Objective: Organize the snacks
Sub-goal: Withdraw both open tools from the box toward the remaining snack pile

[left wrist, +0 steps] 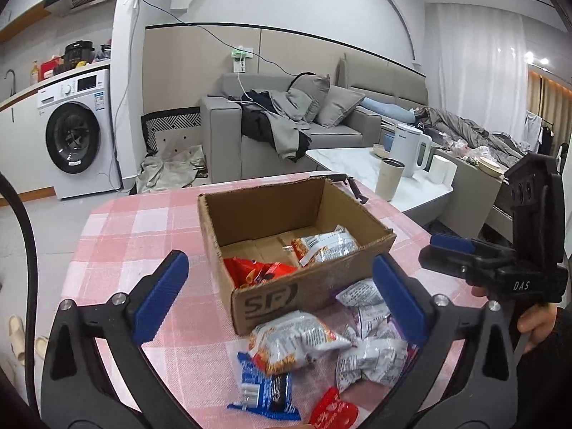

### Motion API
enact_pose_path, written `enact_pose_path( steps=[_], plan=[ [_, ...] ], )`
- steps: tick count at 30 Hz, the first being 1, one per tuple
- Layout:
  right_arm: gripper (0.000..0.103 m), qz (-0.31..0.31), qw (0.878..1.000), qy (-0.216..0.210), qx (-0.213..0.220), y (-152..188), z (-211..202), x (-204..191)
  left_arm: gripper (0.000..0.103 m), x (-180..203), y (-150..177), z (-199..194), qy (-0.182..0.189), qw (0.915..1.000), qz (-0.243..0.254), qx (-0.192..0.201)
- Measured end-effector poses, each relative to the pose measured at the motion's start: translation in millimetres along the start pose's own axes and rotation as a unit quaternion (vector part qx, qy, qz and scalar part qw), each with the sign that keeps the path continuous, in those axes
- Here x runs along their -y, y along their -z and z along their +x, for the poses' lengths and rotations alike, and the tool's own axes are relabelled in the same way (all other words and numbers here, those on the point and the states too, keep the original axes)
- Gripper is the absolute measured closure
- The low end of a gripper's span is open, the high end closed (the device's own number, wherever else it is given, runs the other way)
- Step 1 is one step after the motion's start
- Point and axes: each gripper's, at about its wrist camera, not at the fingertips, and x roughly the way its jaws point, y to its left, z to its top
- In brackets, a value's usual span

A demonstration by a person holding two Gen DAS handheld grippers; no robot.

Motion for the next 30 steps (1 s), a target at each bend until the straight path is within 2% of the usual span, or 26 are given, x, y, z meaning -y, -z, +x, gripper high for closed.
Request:
enact_pose_path(
  steps=[8, 14, 18, 30],
  plan=[
    [0.000, -0.016, 1.000, 0.015, -0.004, 18.8, -14.7, -2.0, 0.001, -7.6, 34.0, -24.7, -0.022, 0.9996, -0.006, -0.014],
    [0.000, -0.048, 0.998, 0.000, -0.042, 30.1, -9.5, -15.3, 0.001, -10.0, 53.2, -27.9, -0.028, 0.9991, -0.015, -0.026],
    [0.000, -0.070, 0.996, 0.001, -0.056, 38.2, -2.4, -25.6, 0.001, -9.4, 61.2, -21.4, -0.029, 0.9987, -0.015, -0.039],
    [0.000, -0.073, 0.995, -0.004, -0.067, 43.6, 3.6, -34.3, 0.001, -22.0, 74.6, 7.0, -0.035, 0.9951, -0.051, -0.077]
  ],
)
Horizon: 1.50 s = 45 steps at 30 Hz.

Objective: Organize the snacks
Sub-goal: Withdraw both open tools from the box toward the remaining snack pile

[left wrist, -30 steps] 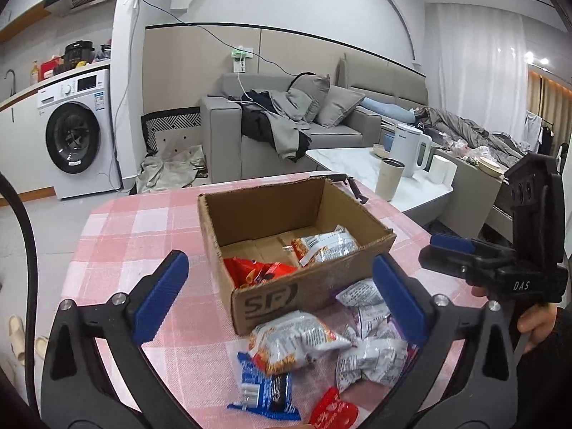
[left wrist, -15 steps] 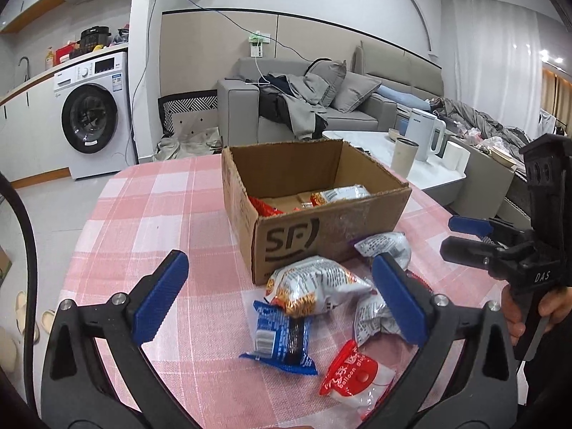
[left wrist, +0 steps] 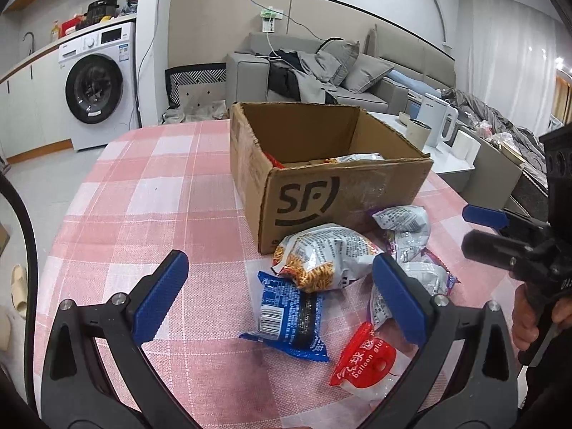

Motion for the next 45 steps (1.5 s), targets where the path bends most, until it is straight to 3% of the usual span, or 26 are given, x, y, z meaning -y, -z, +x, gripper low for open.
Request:
enact_pose_path(
  steps=[10, 21, 27, 39, 45],
  plan=[
    [0.000, -0.008, 1.000, -0.001, -0.025, 5.7, 11.4, -3.1, 0.001, -5.1, 6.0, 14.2, -0.003, 0.9998, -0.011, -0.019],
    [0.000, -0.036, 0.997, 0.009, -0.063, 16.3, 24.2, -7.6, 0.001, 10.2, 16.8, 23.9, -0.019, 0.9985, 0.033, -0.038],
    [0.000, -0.059, 0.995, 0.015, -0.077, 21.3, 29.8, -10.2, 0.001, 2.8, 20.9, 32.9, -0.027, 0.9977, 0.025, -0.057],
    [0.000, -0.037, 0.993, 0.016, -0.112, 22.8, 31.5, 17.7, 0.001, -9.7, 30.8, 57.1, -0.033, 0.9945, 0.015, -0.098],
    [0.000, -0.020, 0.994, 0.038, -0.104, 19.6, 16.0, 41.6, 0.001, -20.1, 32.8, 65.2, -0.032, 0.9938, 0.003, -0.106]
  ],
)
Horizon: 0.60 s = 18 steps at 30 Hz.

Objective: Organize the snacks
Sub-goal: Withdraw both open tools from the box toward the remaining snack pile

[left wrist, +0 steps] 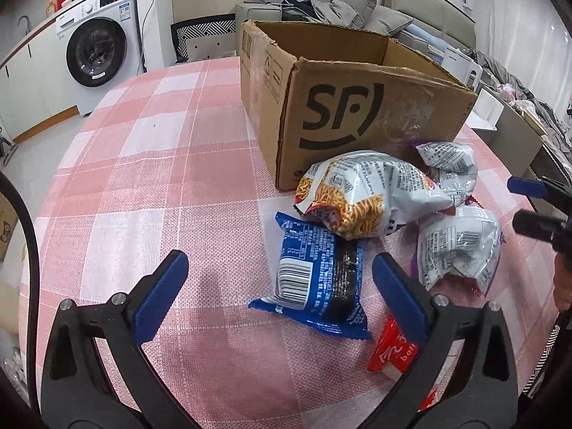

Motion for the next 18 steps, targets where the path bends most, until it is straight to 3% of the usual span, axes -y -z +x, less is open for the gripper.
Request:
enact_pose_path(
  steps=[6, 10, 18],
  plan=[
    [0.000, 0.014, 0.999, 0.034, -0.010, 3.0, -0.4, 16.9, 0.001, -2.3, 0.4, 6.2, 0.001, 1.0000, 0.003, -0.007],
    [0.000, -0.007, 0.998, 0.048, -0.035, 7.4, 12.9, 7.4, 0.001, -0.4, 2.9, 7.6, 0.004, 0.9999, 0.003, -0.012],
    [0.000, -0.044, 0.997, 0.030, -0.053, 14.0, 28.3, -19.2, 0.001, -0.9, 2.2, 11.6, 0.005, 0.9999, 0.005, -0.015]
  ],
)
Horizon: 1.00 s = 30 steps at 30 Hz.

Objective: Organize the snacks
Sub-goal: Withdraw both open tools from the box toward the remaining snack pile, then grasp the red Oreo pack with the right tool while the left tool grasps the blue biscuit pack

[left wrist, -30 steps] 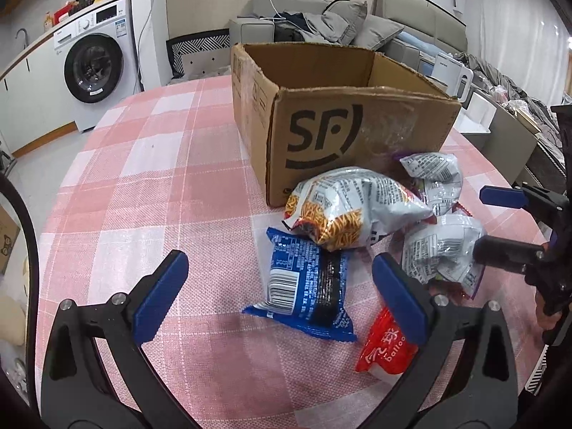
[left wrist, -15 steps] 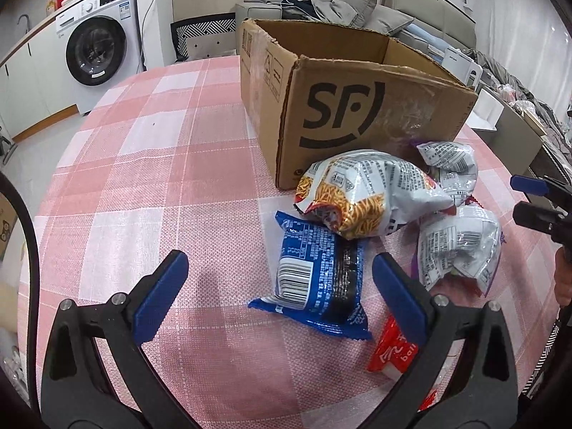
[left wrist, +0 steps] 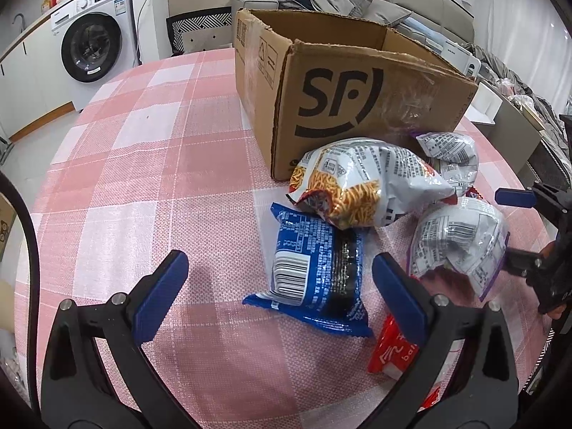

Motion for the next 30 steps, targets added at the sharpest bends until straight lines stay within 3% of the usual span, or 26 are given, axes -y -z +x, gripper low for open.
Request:
enact_pose_path(
  steps=[9, 23, 24, 29, 30],
  plan=[
    [0.000, -0.026, 0.999, 0.020, -0.016, 2.2, 14.5, -24.6, 0.001, -0.3, 2.4, 1.1, 0.000, 1.0000, -0.002, -0.003],
    [0.002, -0.026, 0.999, 0.029, -0.021, 4.4, 22.1, -18.4, 0.001, -0.4, 2.6, 4.2, 0.001, 1.0000, 0.001, -0.005],
    [0.004, -0.027, 0.999, 0.029, -0.021, 4.8, 21.3, -19.0, 0.001, -0.1, 2.6, 4.2, 0.001, 1.0000, 0.001, -0.005],
    [0.036, -0.031, 0.999, 0.023, -0.007, 4.3, 12.5, -15.0, 0.001, -0.2, 3.3, 4.7, 0.003, 1.0000, -0.001, -0.007],
    [0.038, -0.026, 0.999, 0.023, -0.004, 4.0, 11.1, -12.0, 0.001, -0.4, 3.0, 5.1, 0.004, 1.0000, -0.001, -0.008]
  ],
)
